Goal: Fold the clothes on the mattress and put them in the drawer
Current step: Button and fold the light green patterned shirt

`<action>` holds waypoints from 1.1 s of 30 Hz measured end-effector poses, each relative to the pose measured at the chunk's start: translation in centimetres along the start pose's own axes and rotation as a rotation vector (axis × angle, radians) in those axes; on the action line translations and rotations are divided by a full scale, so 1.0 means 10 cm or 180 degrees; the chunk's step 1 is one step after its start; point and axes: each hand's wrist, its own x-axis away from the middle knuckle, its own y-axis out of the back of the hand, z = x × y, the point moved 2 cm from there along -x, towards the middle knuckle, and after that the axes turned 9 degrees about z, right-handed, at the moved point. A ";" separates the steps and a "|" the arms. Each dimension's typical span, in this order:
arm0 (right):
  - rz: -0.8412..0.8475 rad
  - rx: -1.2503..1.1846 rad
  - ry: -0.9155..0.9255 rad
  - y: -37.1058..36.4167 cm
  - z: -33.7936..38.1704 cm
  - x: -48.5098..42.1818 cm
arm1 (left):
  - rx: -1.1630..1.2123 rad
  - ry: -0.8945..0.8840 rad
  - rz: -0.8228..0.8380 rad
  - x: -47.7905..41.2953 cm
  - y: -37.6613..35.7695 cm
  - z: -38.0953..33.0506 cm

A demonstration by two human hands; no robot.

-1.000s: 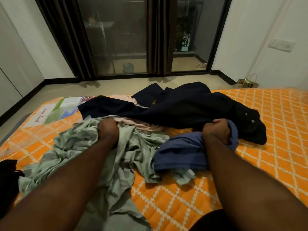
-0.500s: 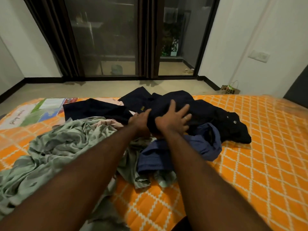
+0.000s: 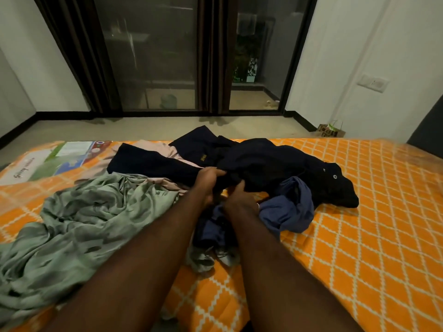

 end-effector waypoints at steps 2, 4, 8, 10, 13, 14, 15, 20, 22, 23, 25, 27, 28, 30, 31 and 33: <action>-0.0430 -0.0303 -0.0061 0.21 0.09 0.04 | -0.0259 -0.0217 -0.0109 0.04 -0.05 -0.08; -0.0902 -0.0642 0.0106 0.37 0.19 0.10 | -0.0456 -0.0365 -0.0141 -0.02 -0.02 -0.10; -0.0913 -0.0606 0.0387 0.47 0.09 0.04 | -0.0631 -0.0080 0.0436 0.11 -0.05 -0.09; -0.0470 -0.0452 0.0340 0.41 -0.01 -0.05 | -0.1039 0.0165 0.0853 0.23 -0.06 -0.11; -0.0639 -0.0663 0.0371 0.39 -0.09 -0.08 | -0.1304 0.0184 0.1081 0.20 -0.02 -0.21; -0.0805 -0.0827 0.0355 0.41 -0.08 -0.08 | -0.1375 -0.0103 0.0958 0.13 -0.02 -0.27; -0.0965 -0.1056 0.0321 0.44 -0.07 -0.08 | -0.1551 -0.0461 0.0670 0.05 -0.01 -0.34; -0.1821 -0.2105 0.0304 0.62 0.03 -0.02 | -0.2950 -0.1007 -0.1164 -0.45 0.28 -0.61; -0.2065 -0.2266 0.0212 0.72 0.04 -0.01 | -0.4164 -0.0342 -0.1190 -0.54 0.32 -0.63; -0.2145 -0.2351 0.0126 0.77 0.04 0.00 | -0.4786 -0.0217 -0.1236 -0.56 0.31 -0.63; -0.2253 -0.2483 0.0013 0.85 0.04 0.00 | -0.5835 -0.0728 -0.1276 -0.61 0.22 -0.68; -0.2332 -0.2530 0.0003 0.86 0.03 0.00 | -0.6337 -0.1156 -0.0758 -0.71 0.10 -0.67; -0.2361 -0.2542 0.0022 0.86 0.02 0.00 | -0.6120 -0.0933 -0.0367 -0.80 0.07 -0.65; -0.2366 -0.2527 0.0031 0.85 -0.01 -0.03 | -0.5535 -0.0093 0.0246 -0.94 0.02 -0.52; -0.2350 -0.2488 0.0015 0.84 -0.02 -0.05 | -0.5418 0.0144 0.0376 -0.99 -0.01 -0.45; -0.2315 -0.2404 0.0041 0.81 -0.03 -0.07 | -0.5481 0.0449 0.0422 -1.06 -0.06 -0.31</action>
